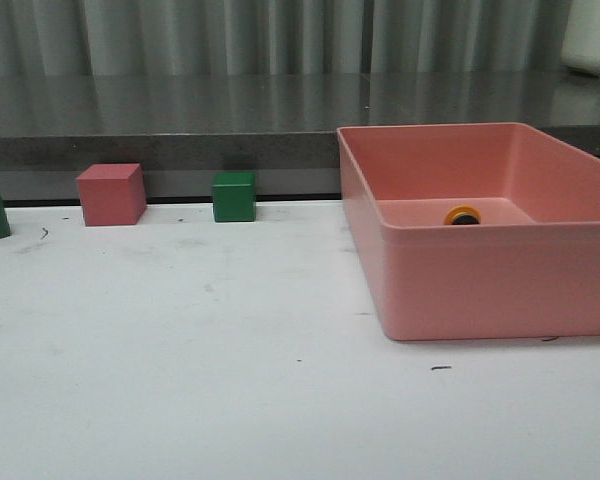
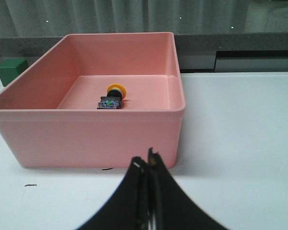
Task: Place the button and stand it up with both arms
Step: 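Move the right gripper over the pink bin toward the yellow button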
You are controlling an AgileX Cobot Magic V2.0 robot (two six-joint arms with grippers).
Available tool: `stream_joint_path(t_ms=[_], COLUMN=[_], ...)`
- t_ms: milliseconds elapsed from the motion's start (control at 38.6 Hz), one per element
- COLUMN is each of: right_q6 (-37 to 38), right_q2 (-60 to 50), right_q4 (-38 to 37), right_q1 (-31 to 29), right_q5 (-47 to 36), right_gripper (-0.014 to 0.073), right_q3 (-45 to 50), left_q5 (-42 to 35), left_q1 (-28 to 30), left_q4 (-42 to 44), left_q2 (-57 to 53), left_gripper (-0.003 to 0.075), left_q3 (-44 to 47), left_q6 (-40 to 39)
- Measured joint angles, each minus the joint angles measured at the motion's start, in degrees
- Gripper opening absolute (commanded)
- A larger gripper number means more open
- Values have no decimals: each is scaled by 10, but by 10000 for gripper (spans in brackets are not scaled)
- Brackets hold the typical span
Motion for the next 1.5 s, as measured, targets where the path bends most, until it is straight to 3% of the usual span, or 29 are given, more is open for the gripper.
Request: stream_joint_path(t_ms=[285, 545, 726, 933, 1167, 1348, 1426, 1504], right_q6=[0, 0, 0, 1, 3, 4, 4, 4], right_q2=[0, 0, 0, 100, 228, 254, 254, 254], right_q4=[0, 0, 0, 21, 46, 48, 48, 48], right_q1=[0, 0, 0, 0, 0, 0, 0, 0], right_q5=[-20, -42, -4, 72, 105, 107, 107, 107], right_gripper=[-71, -69, -69, -69, -69, -62, -6, 118], right_q3=[0, -7, -97, -231, -304, -306, -306, -306], left_q5=[-40, -156, -105, -11, 17, 15, 15, 15], left_q1=[0, 0, 0, 0, 0, 0, 0, 0], left_q4=[0, 0, 14, 23, 23, 23, 23, 23], left_q2=[0, 0, 12, 131, 224, 228, 228, 228], left_gripper=[-20, -20, -20, -20, -20, -18, 14, 113], left_q3=[0, -12, -114, -230, -261, -262, -262, -262], left_q6=[0, 0, 0, 0, -1, -1, -1, -1])
